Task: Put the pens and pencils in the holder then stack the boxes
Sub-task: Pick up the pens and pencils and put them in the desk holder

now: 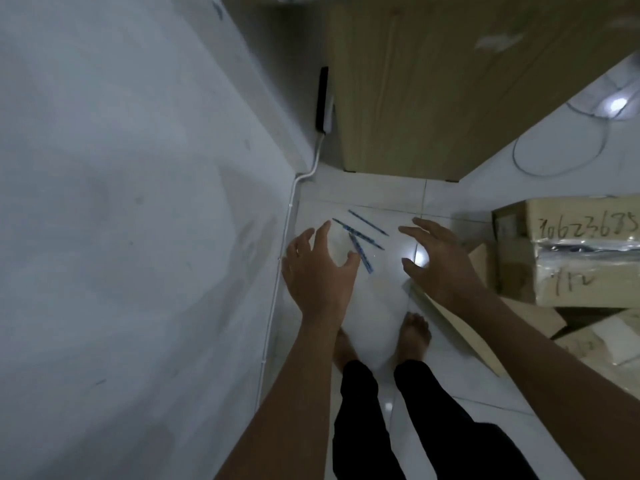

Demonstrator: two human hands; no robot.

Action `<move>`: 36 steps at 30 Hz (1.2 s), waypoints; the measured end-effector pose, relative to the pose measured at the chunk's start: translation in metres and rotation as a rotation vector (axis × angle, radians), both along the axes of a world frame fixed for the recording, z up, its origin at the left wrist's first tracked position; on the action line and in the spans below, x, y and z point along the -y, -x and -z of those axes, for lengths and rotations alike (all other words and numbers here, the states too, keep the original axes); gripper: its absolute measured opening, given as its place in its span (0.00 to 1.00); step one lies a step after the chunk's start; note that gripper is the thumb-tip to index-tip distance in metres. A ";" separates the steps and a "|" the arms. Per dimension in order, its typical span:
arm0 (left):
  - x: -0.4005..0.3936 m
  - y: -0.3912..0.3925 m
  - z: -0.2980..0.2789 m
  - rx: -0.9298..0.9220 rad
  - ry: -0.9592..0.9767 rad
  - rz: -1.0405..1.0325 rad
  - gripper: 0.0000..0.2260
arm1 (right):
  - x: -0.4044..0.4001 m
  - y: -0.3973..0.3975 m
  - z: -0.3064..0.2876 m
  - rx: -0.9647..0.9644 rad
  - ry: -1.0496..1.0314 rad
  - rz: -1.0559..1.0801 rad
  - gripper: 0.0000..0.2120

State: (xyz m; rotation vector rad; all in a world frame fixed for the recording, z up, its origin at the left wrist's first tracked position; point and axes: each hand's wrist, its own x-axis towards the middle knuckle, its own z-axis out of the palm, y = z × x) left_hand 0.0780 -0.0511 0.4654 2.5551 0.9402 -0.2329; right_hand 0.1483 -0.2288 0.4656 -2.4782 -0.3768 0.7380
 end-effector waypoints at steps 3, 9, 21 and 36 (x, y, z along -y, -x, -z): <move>-0.001 0.000 0.057 -0.107 0.075 -0.013 0.35 | -0.006 -0.002 0.055 -0.015 0.023 0.020 0.27; 0.002 -0.006 0.212 -0.229 0.152 0.002 0.36 | -0.016 -0.022 0.200 0.001 0.042 0.096 0.27; 0.006 -0.026 0.447 -0.208 0.062 -0.009 0.20 | -0.032 -0.064 0.443 -0.026 0.153 -0.011 0.30; -0.007 -0.035 0.511 -0.080 0.246 -0.054 0.17 | -0.065 -0.063 0.512 0.096 0.157 -0.024 0.28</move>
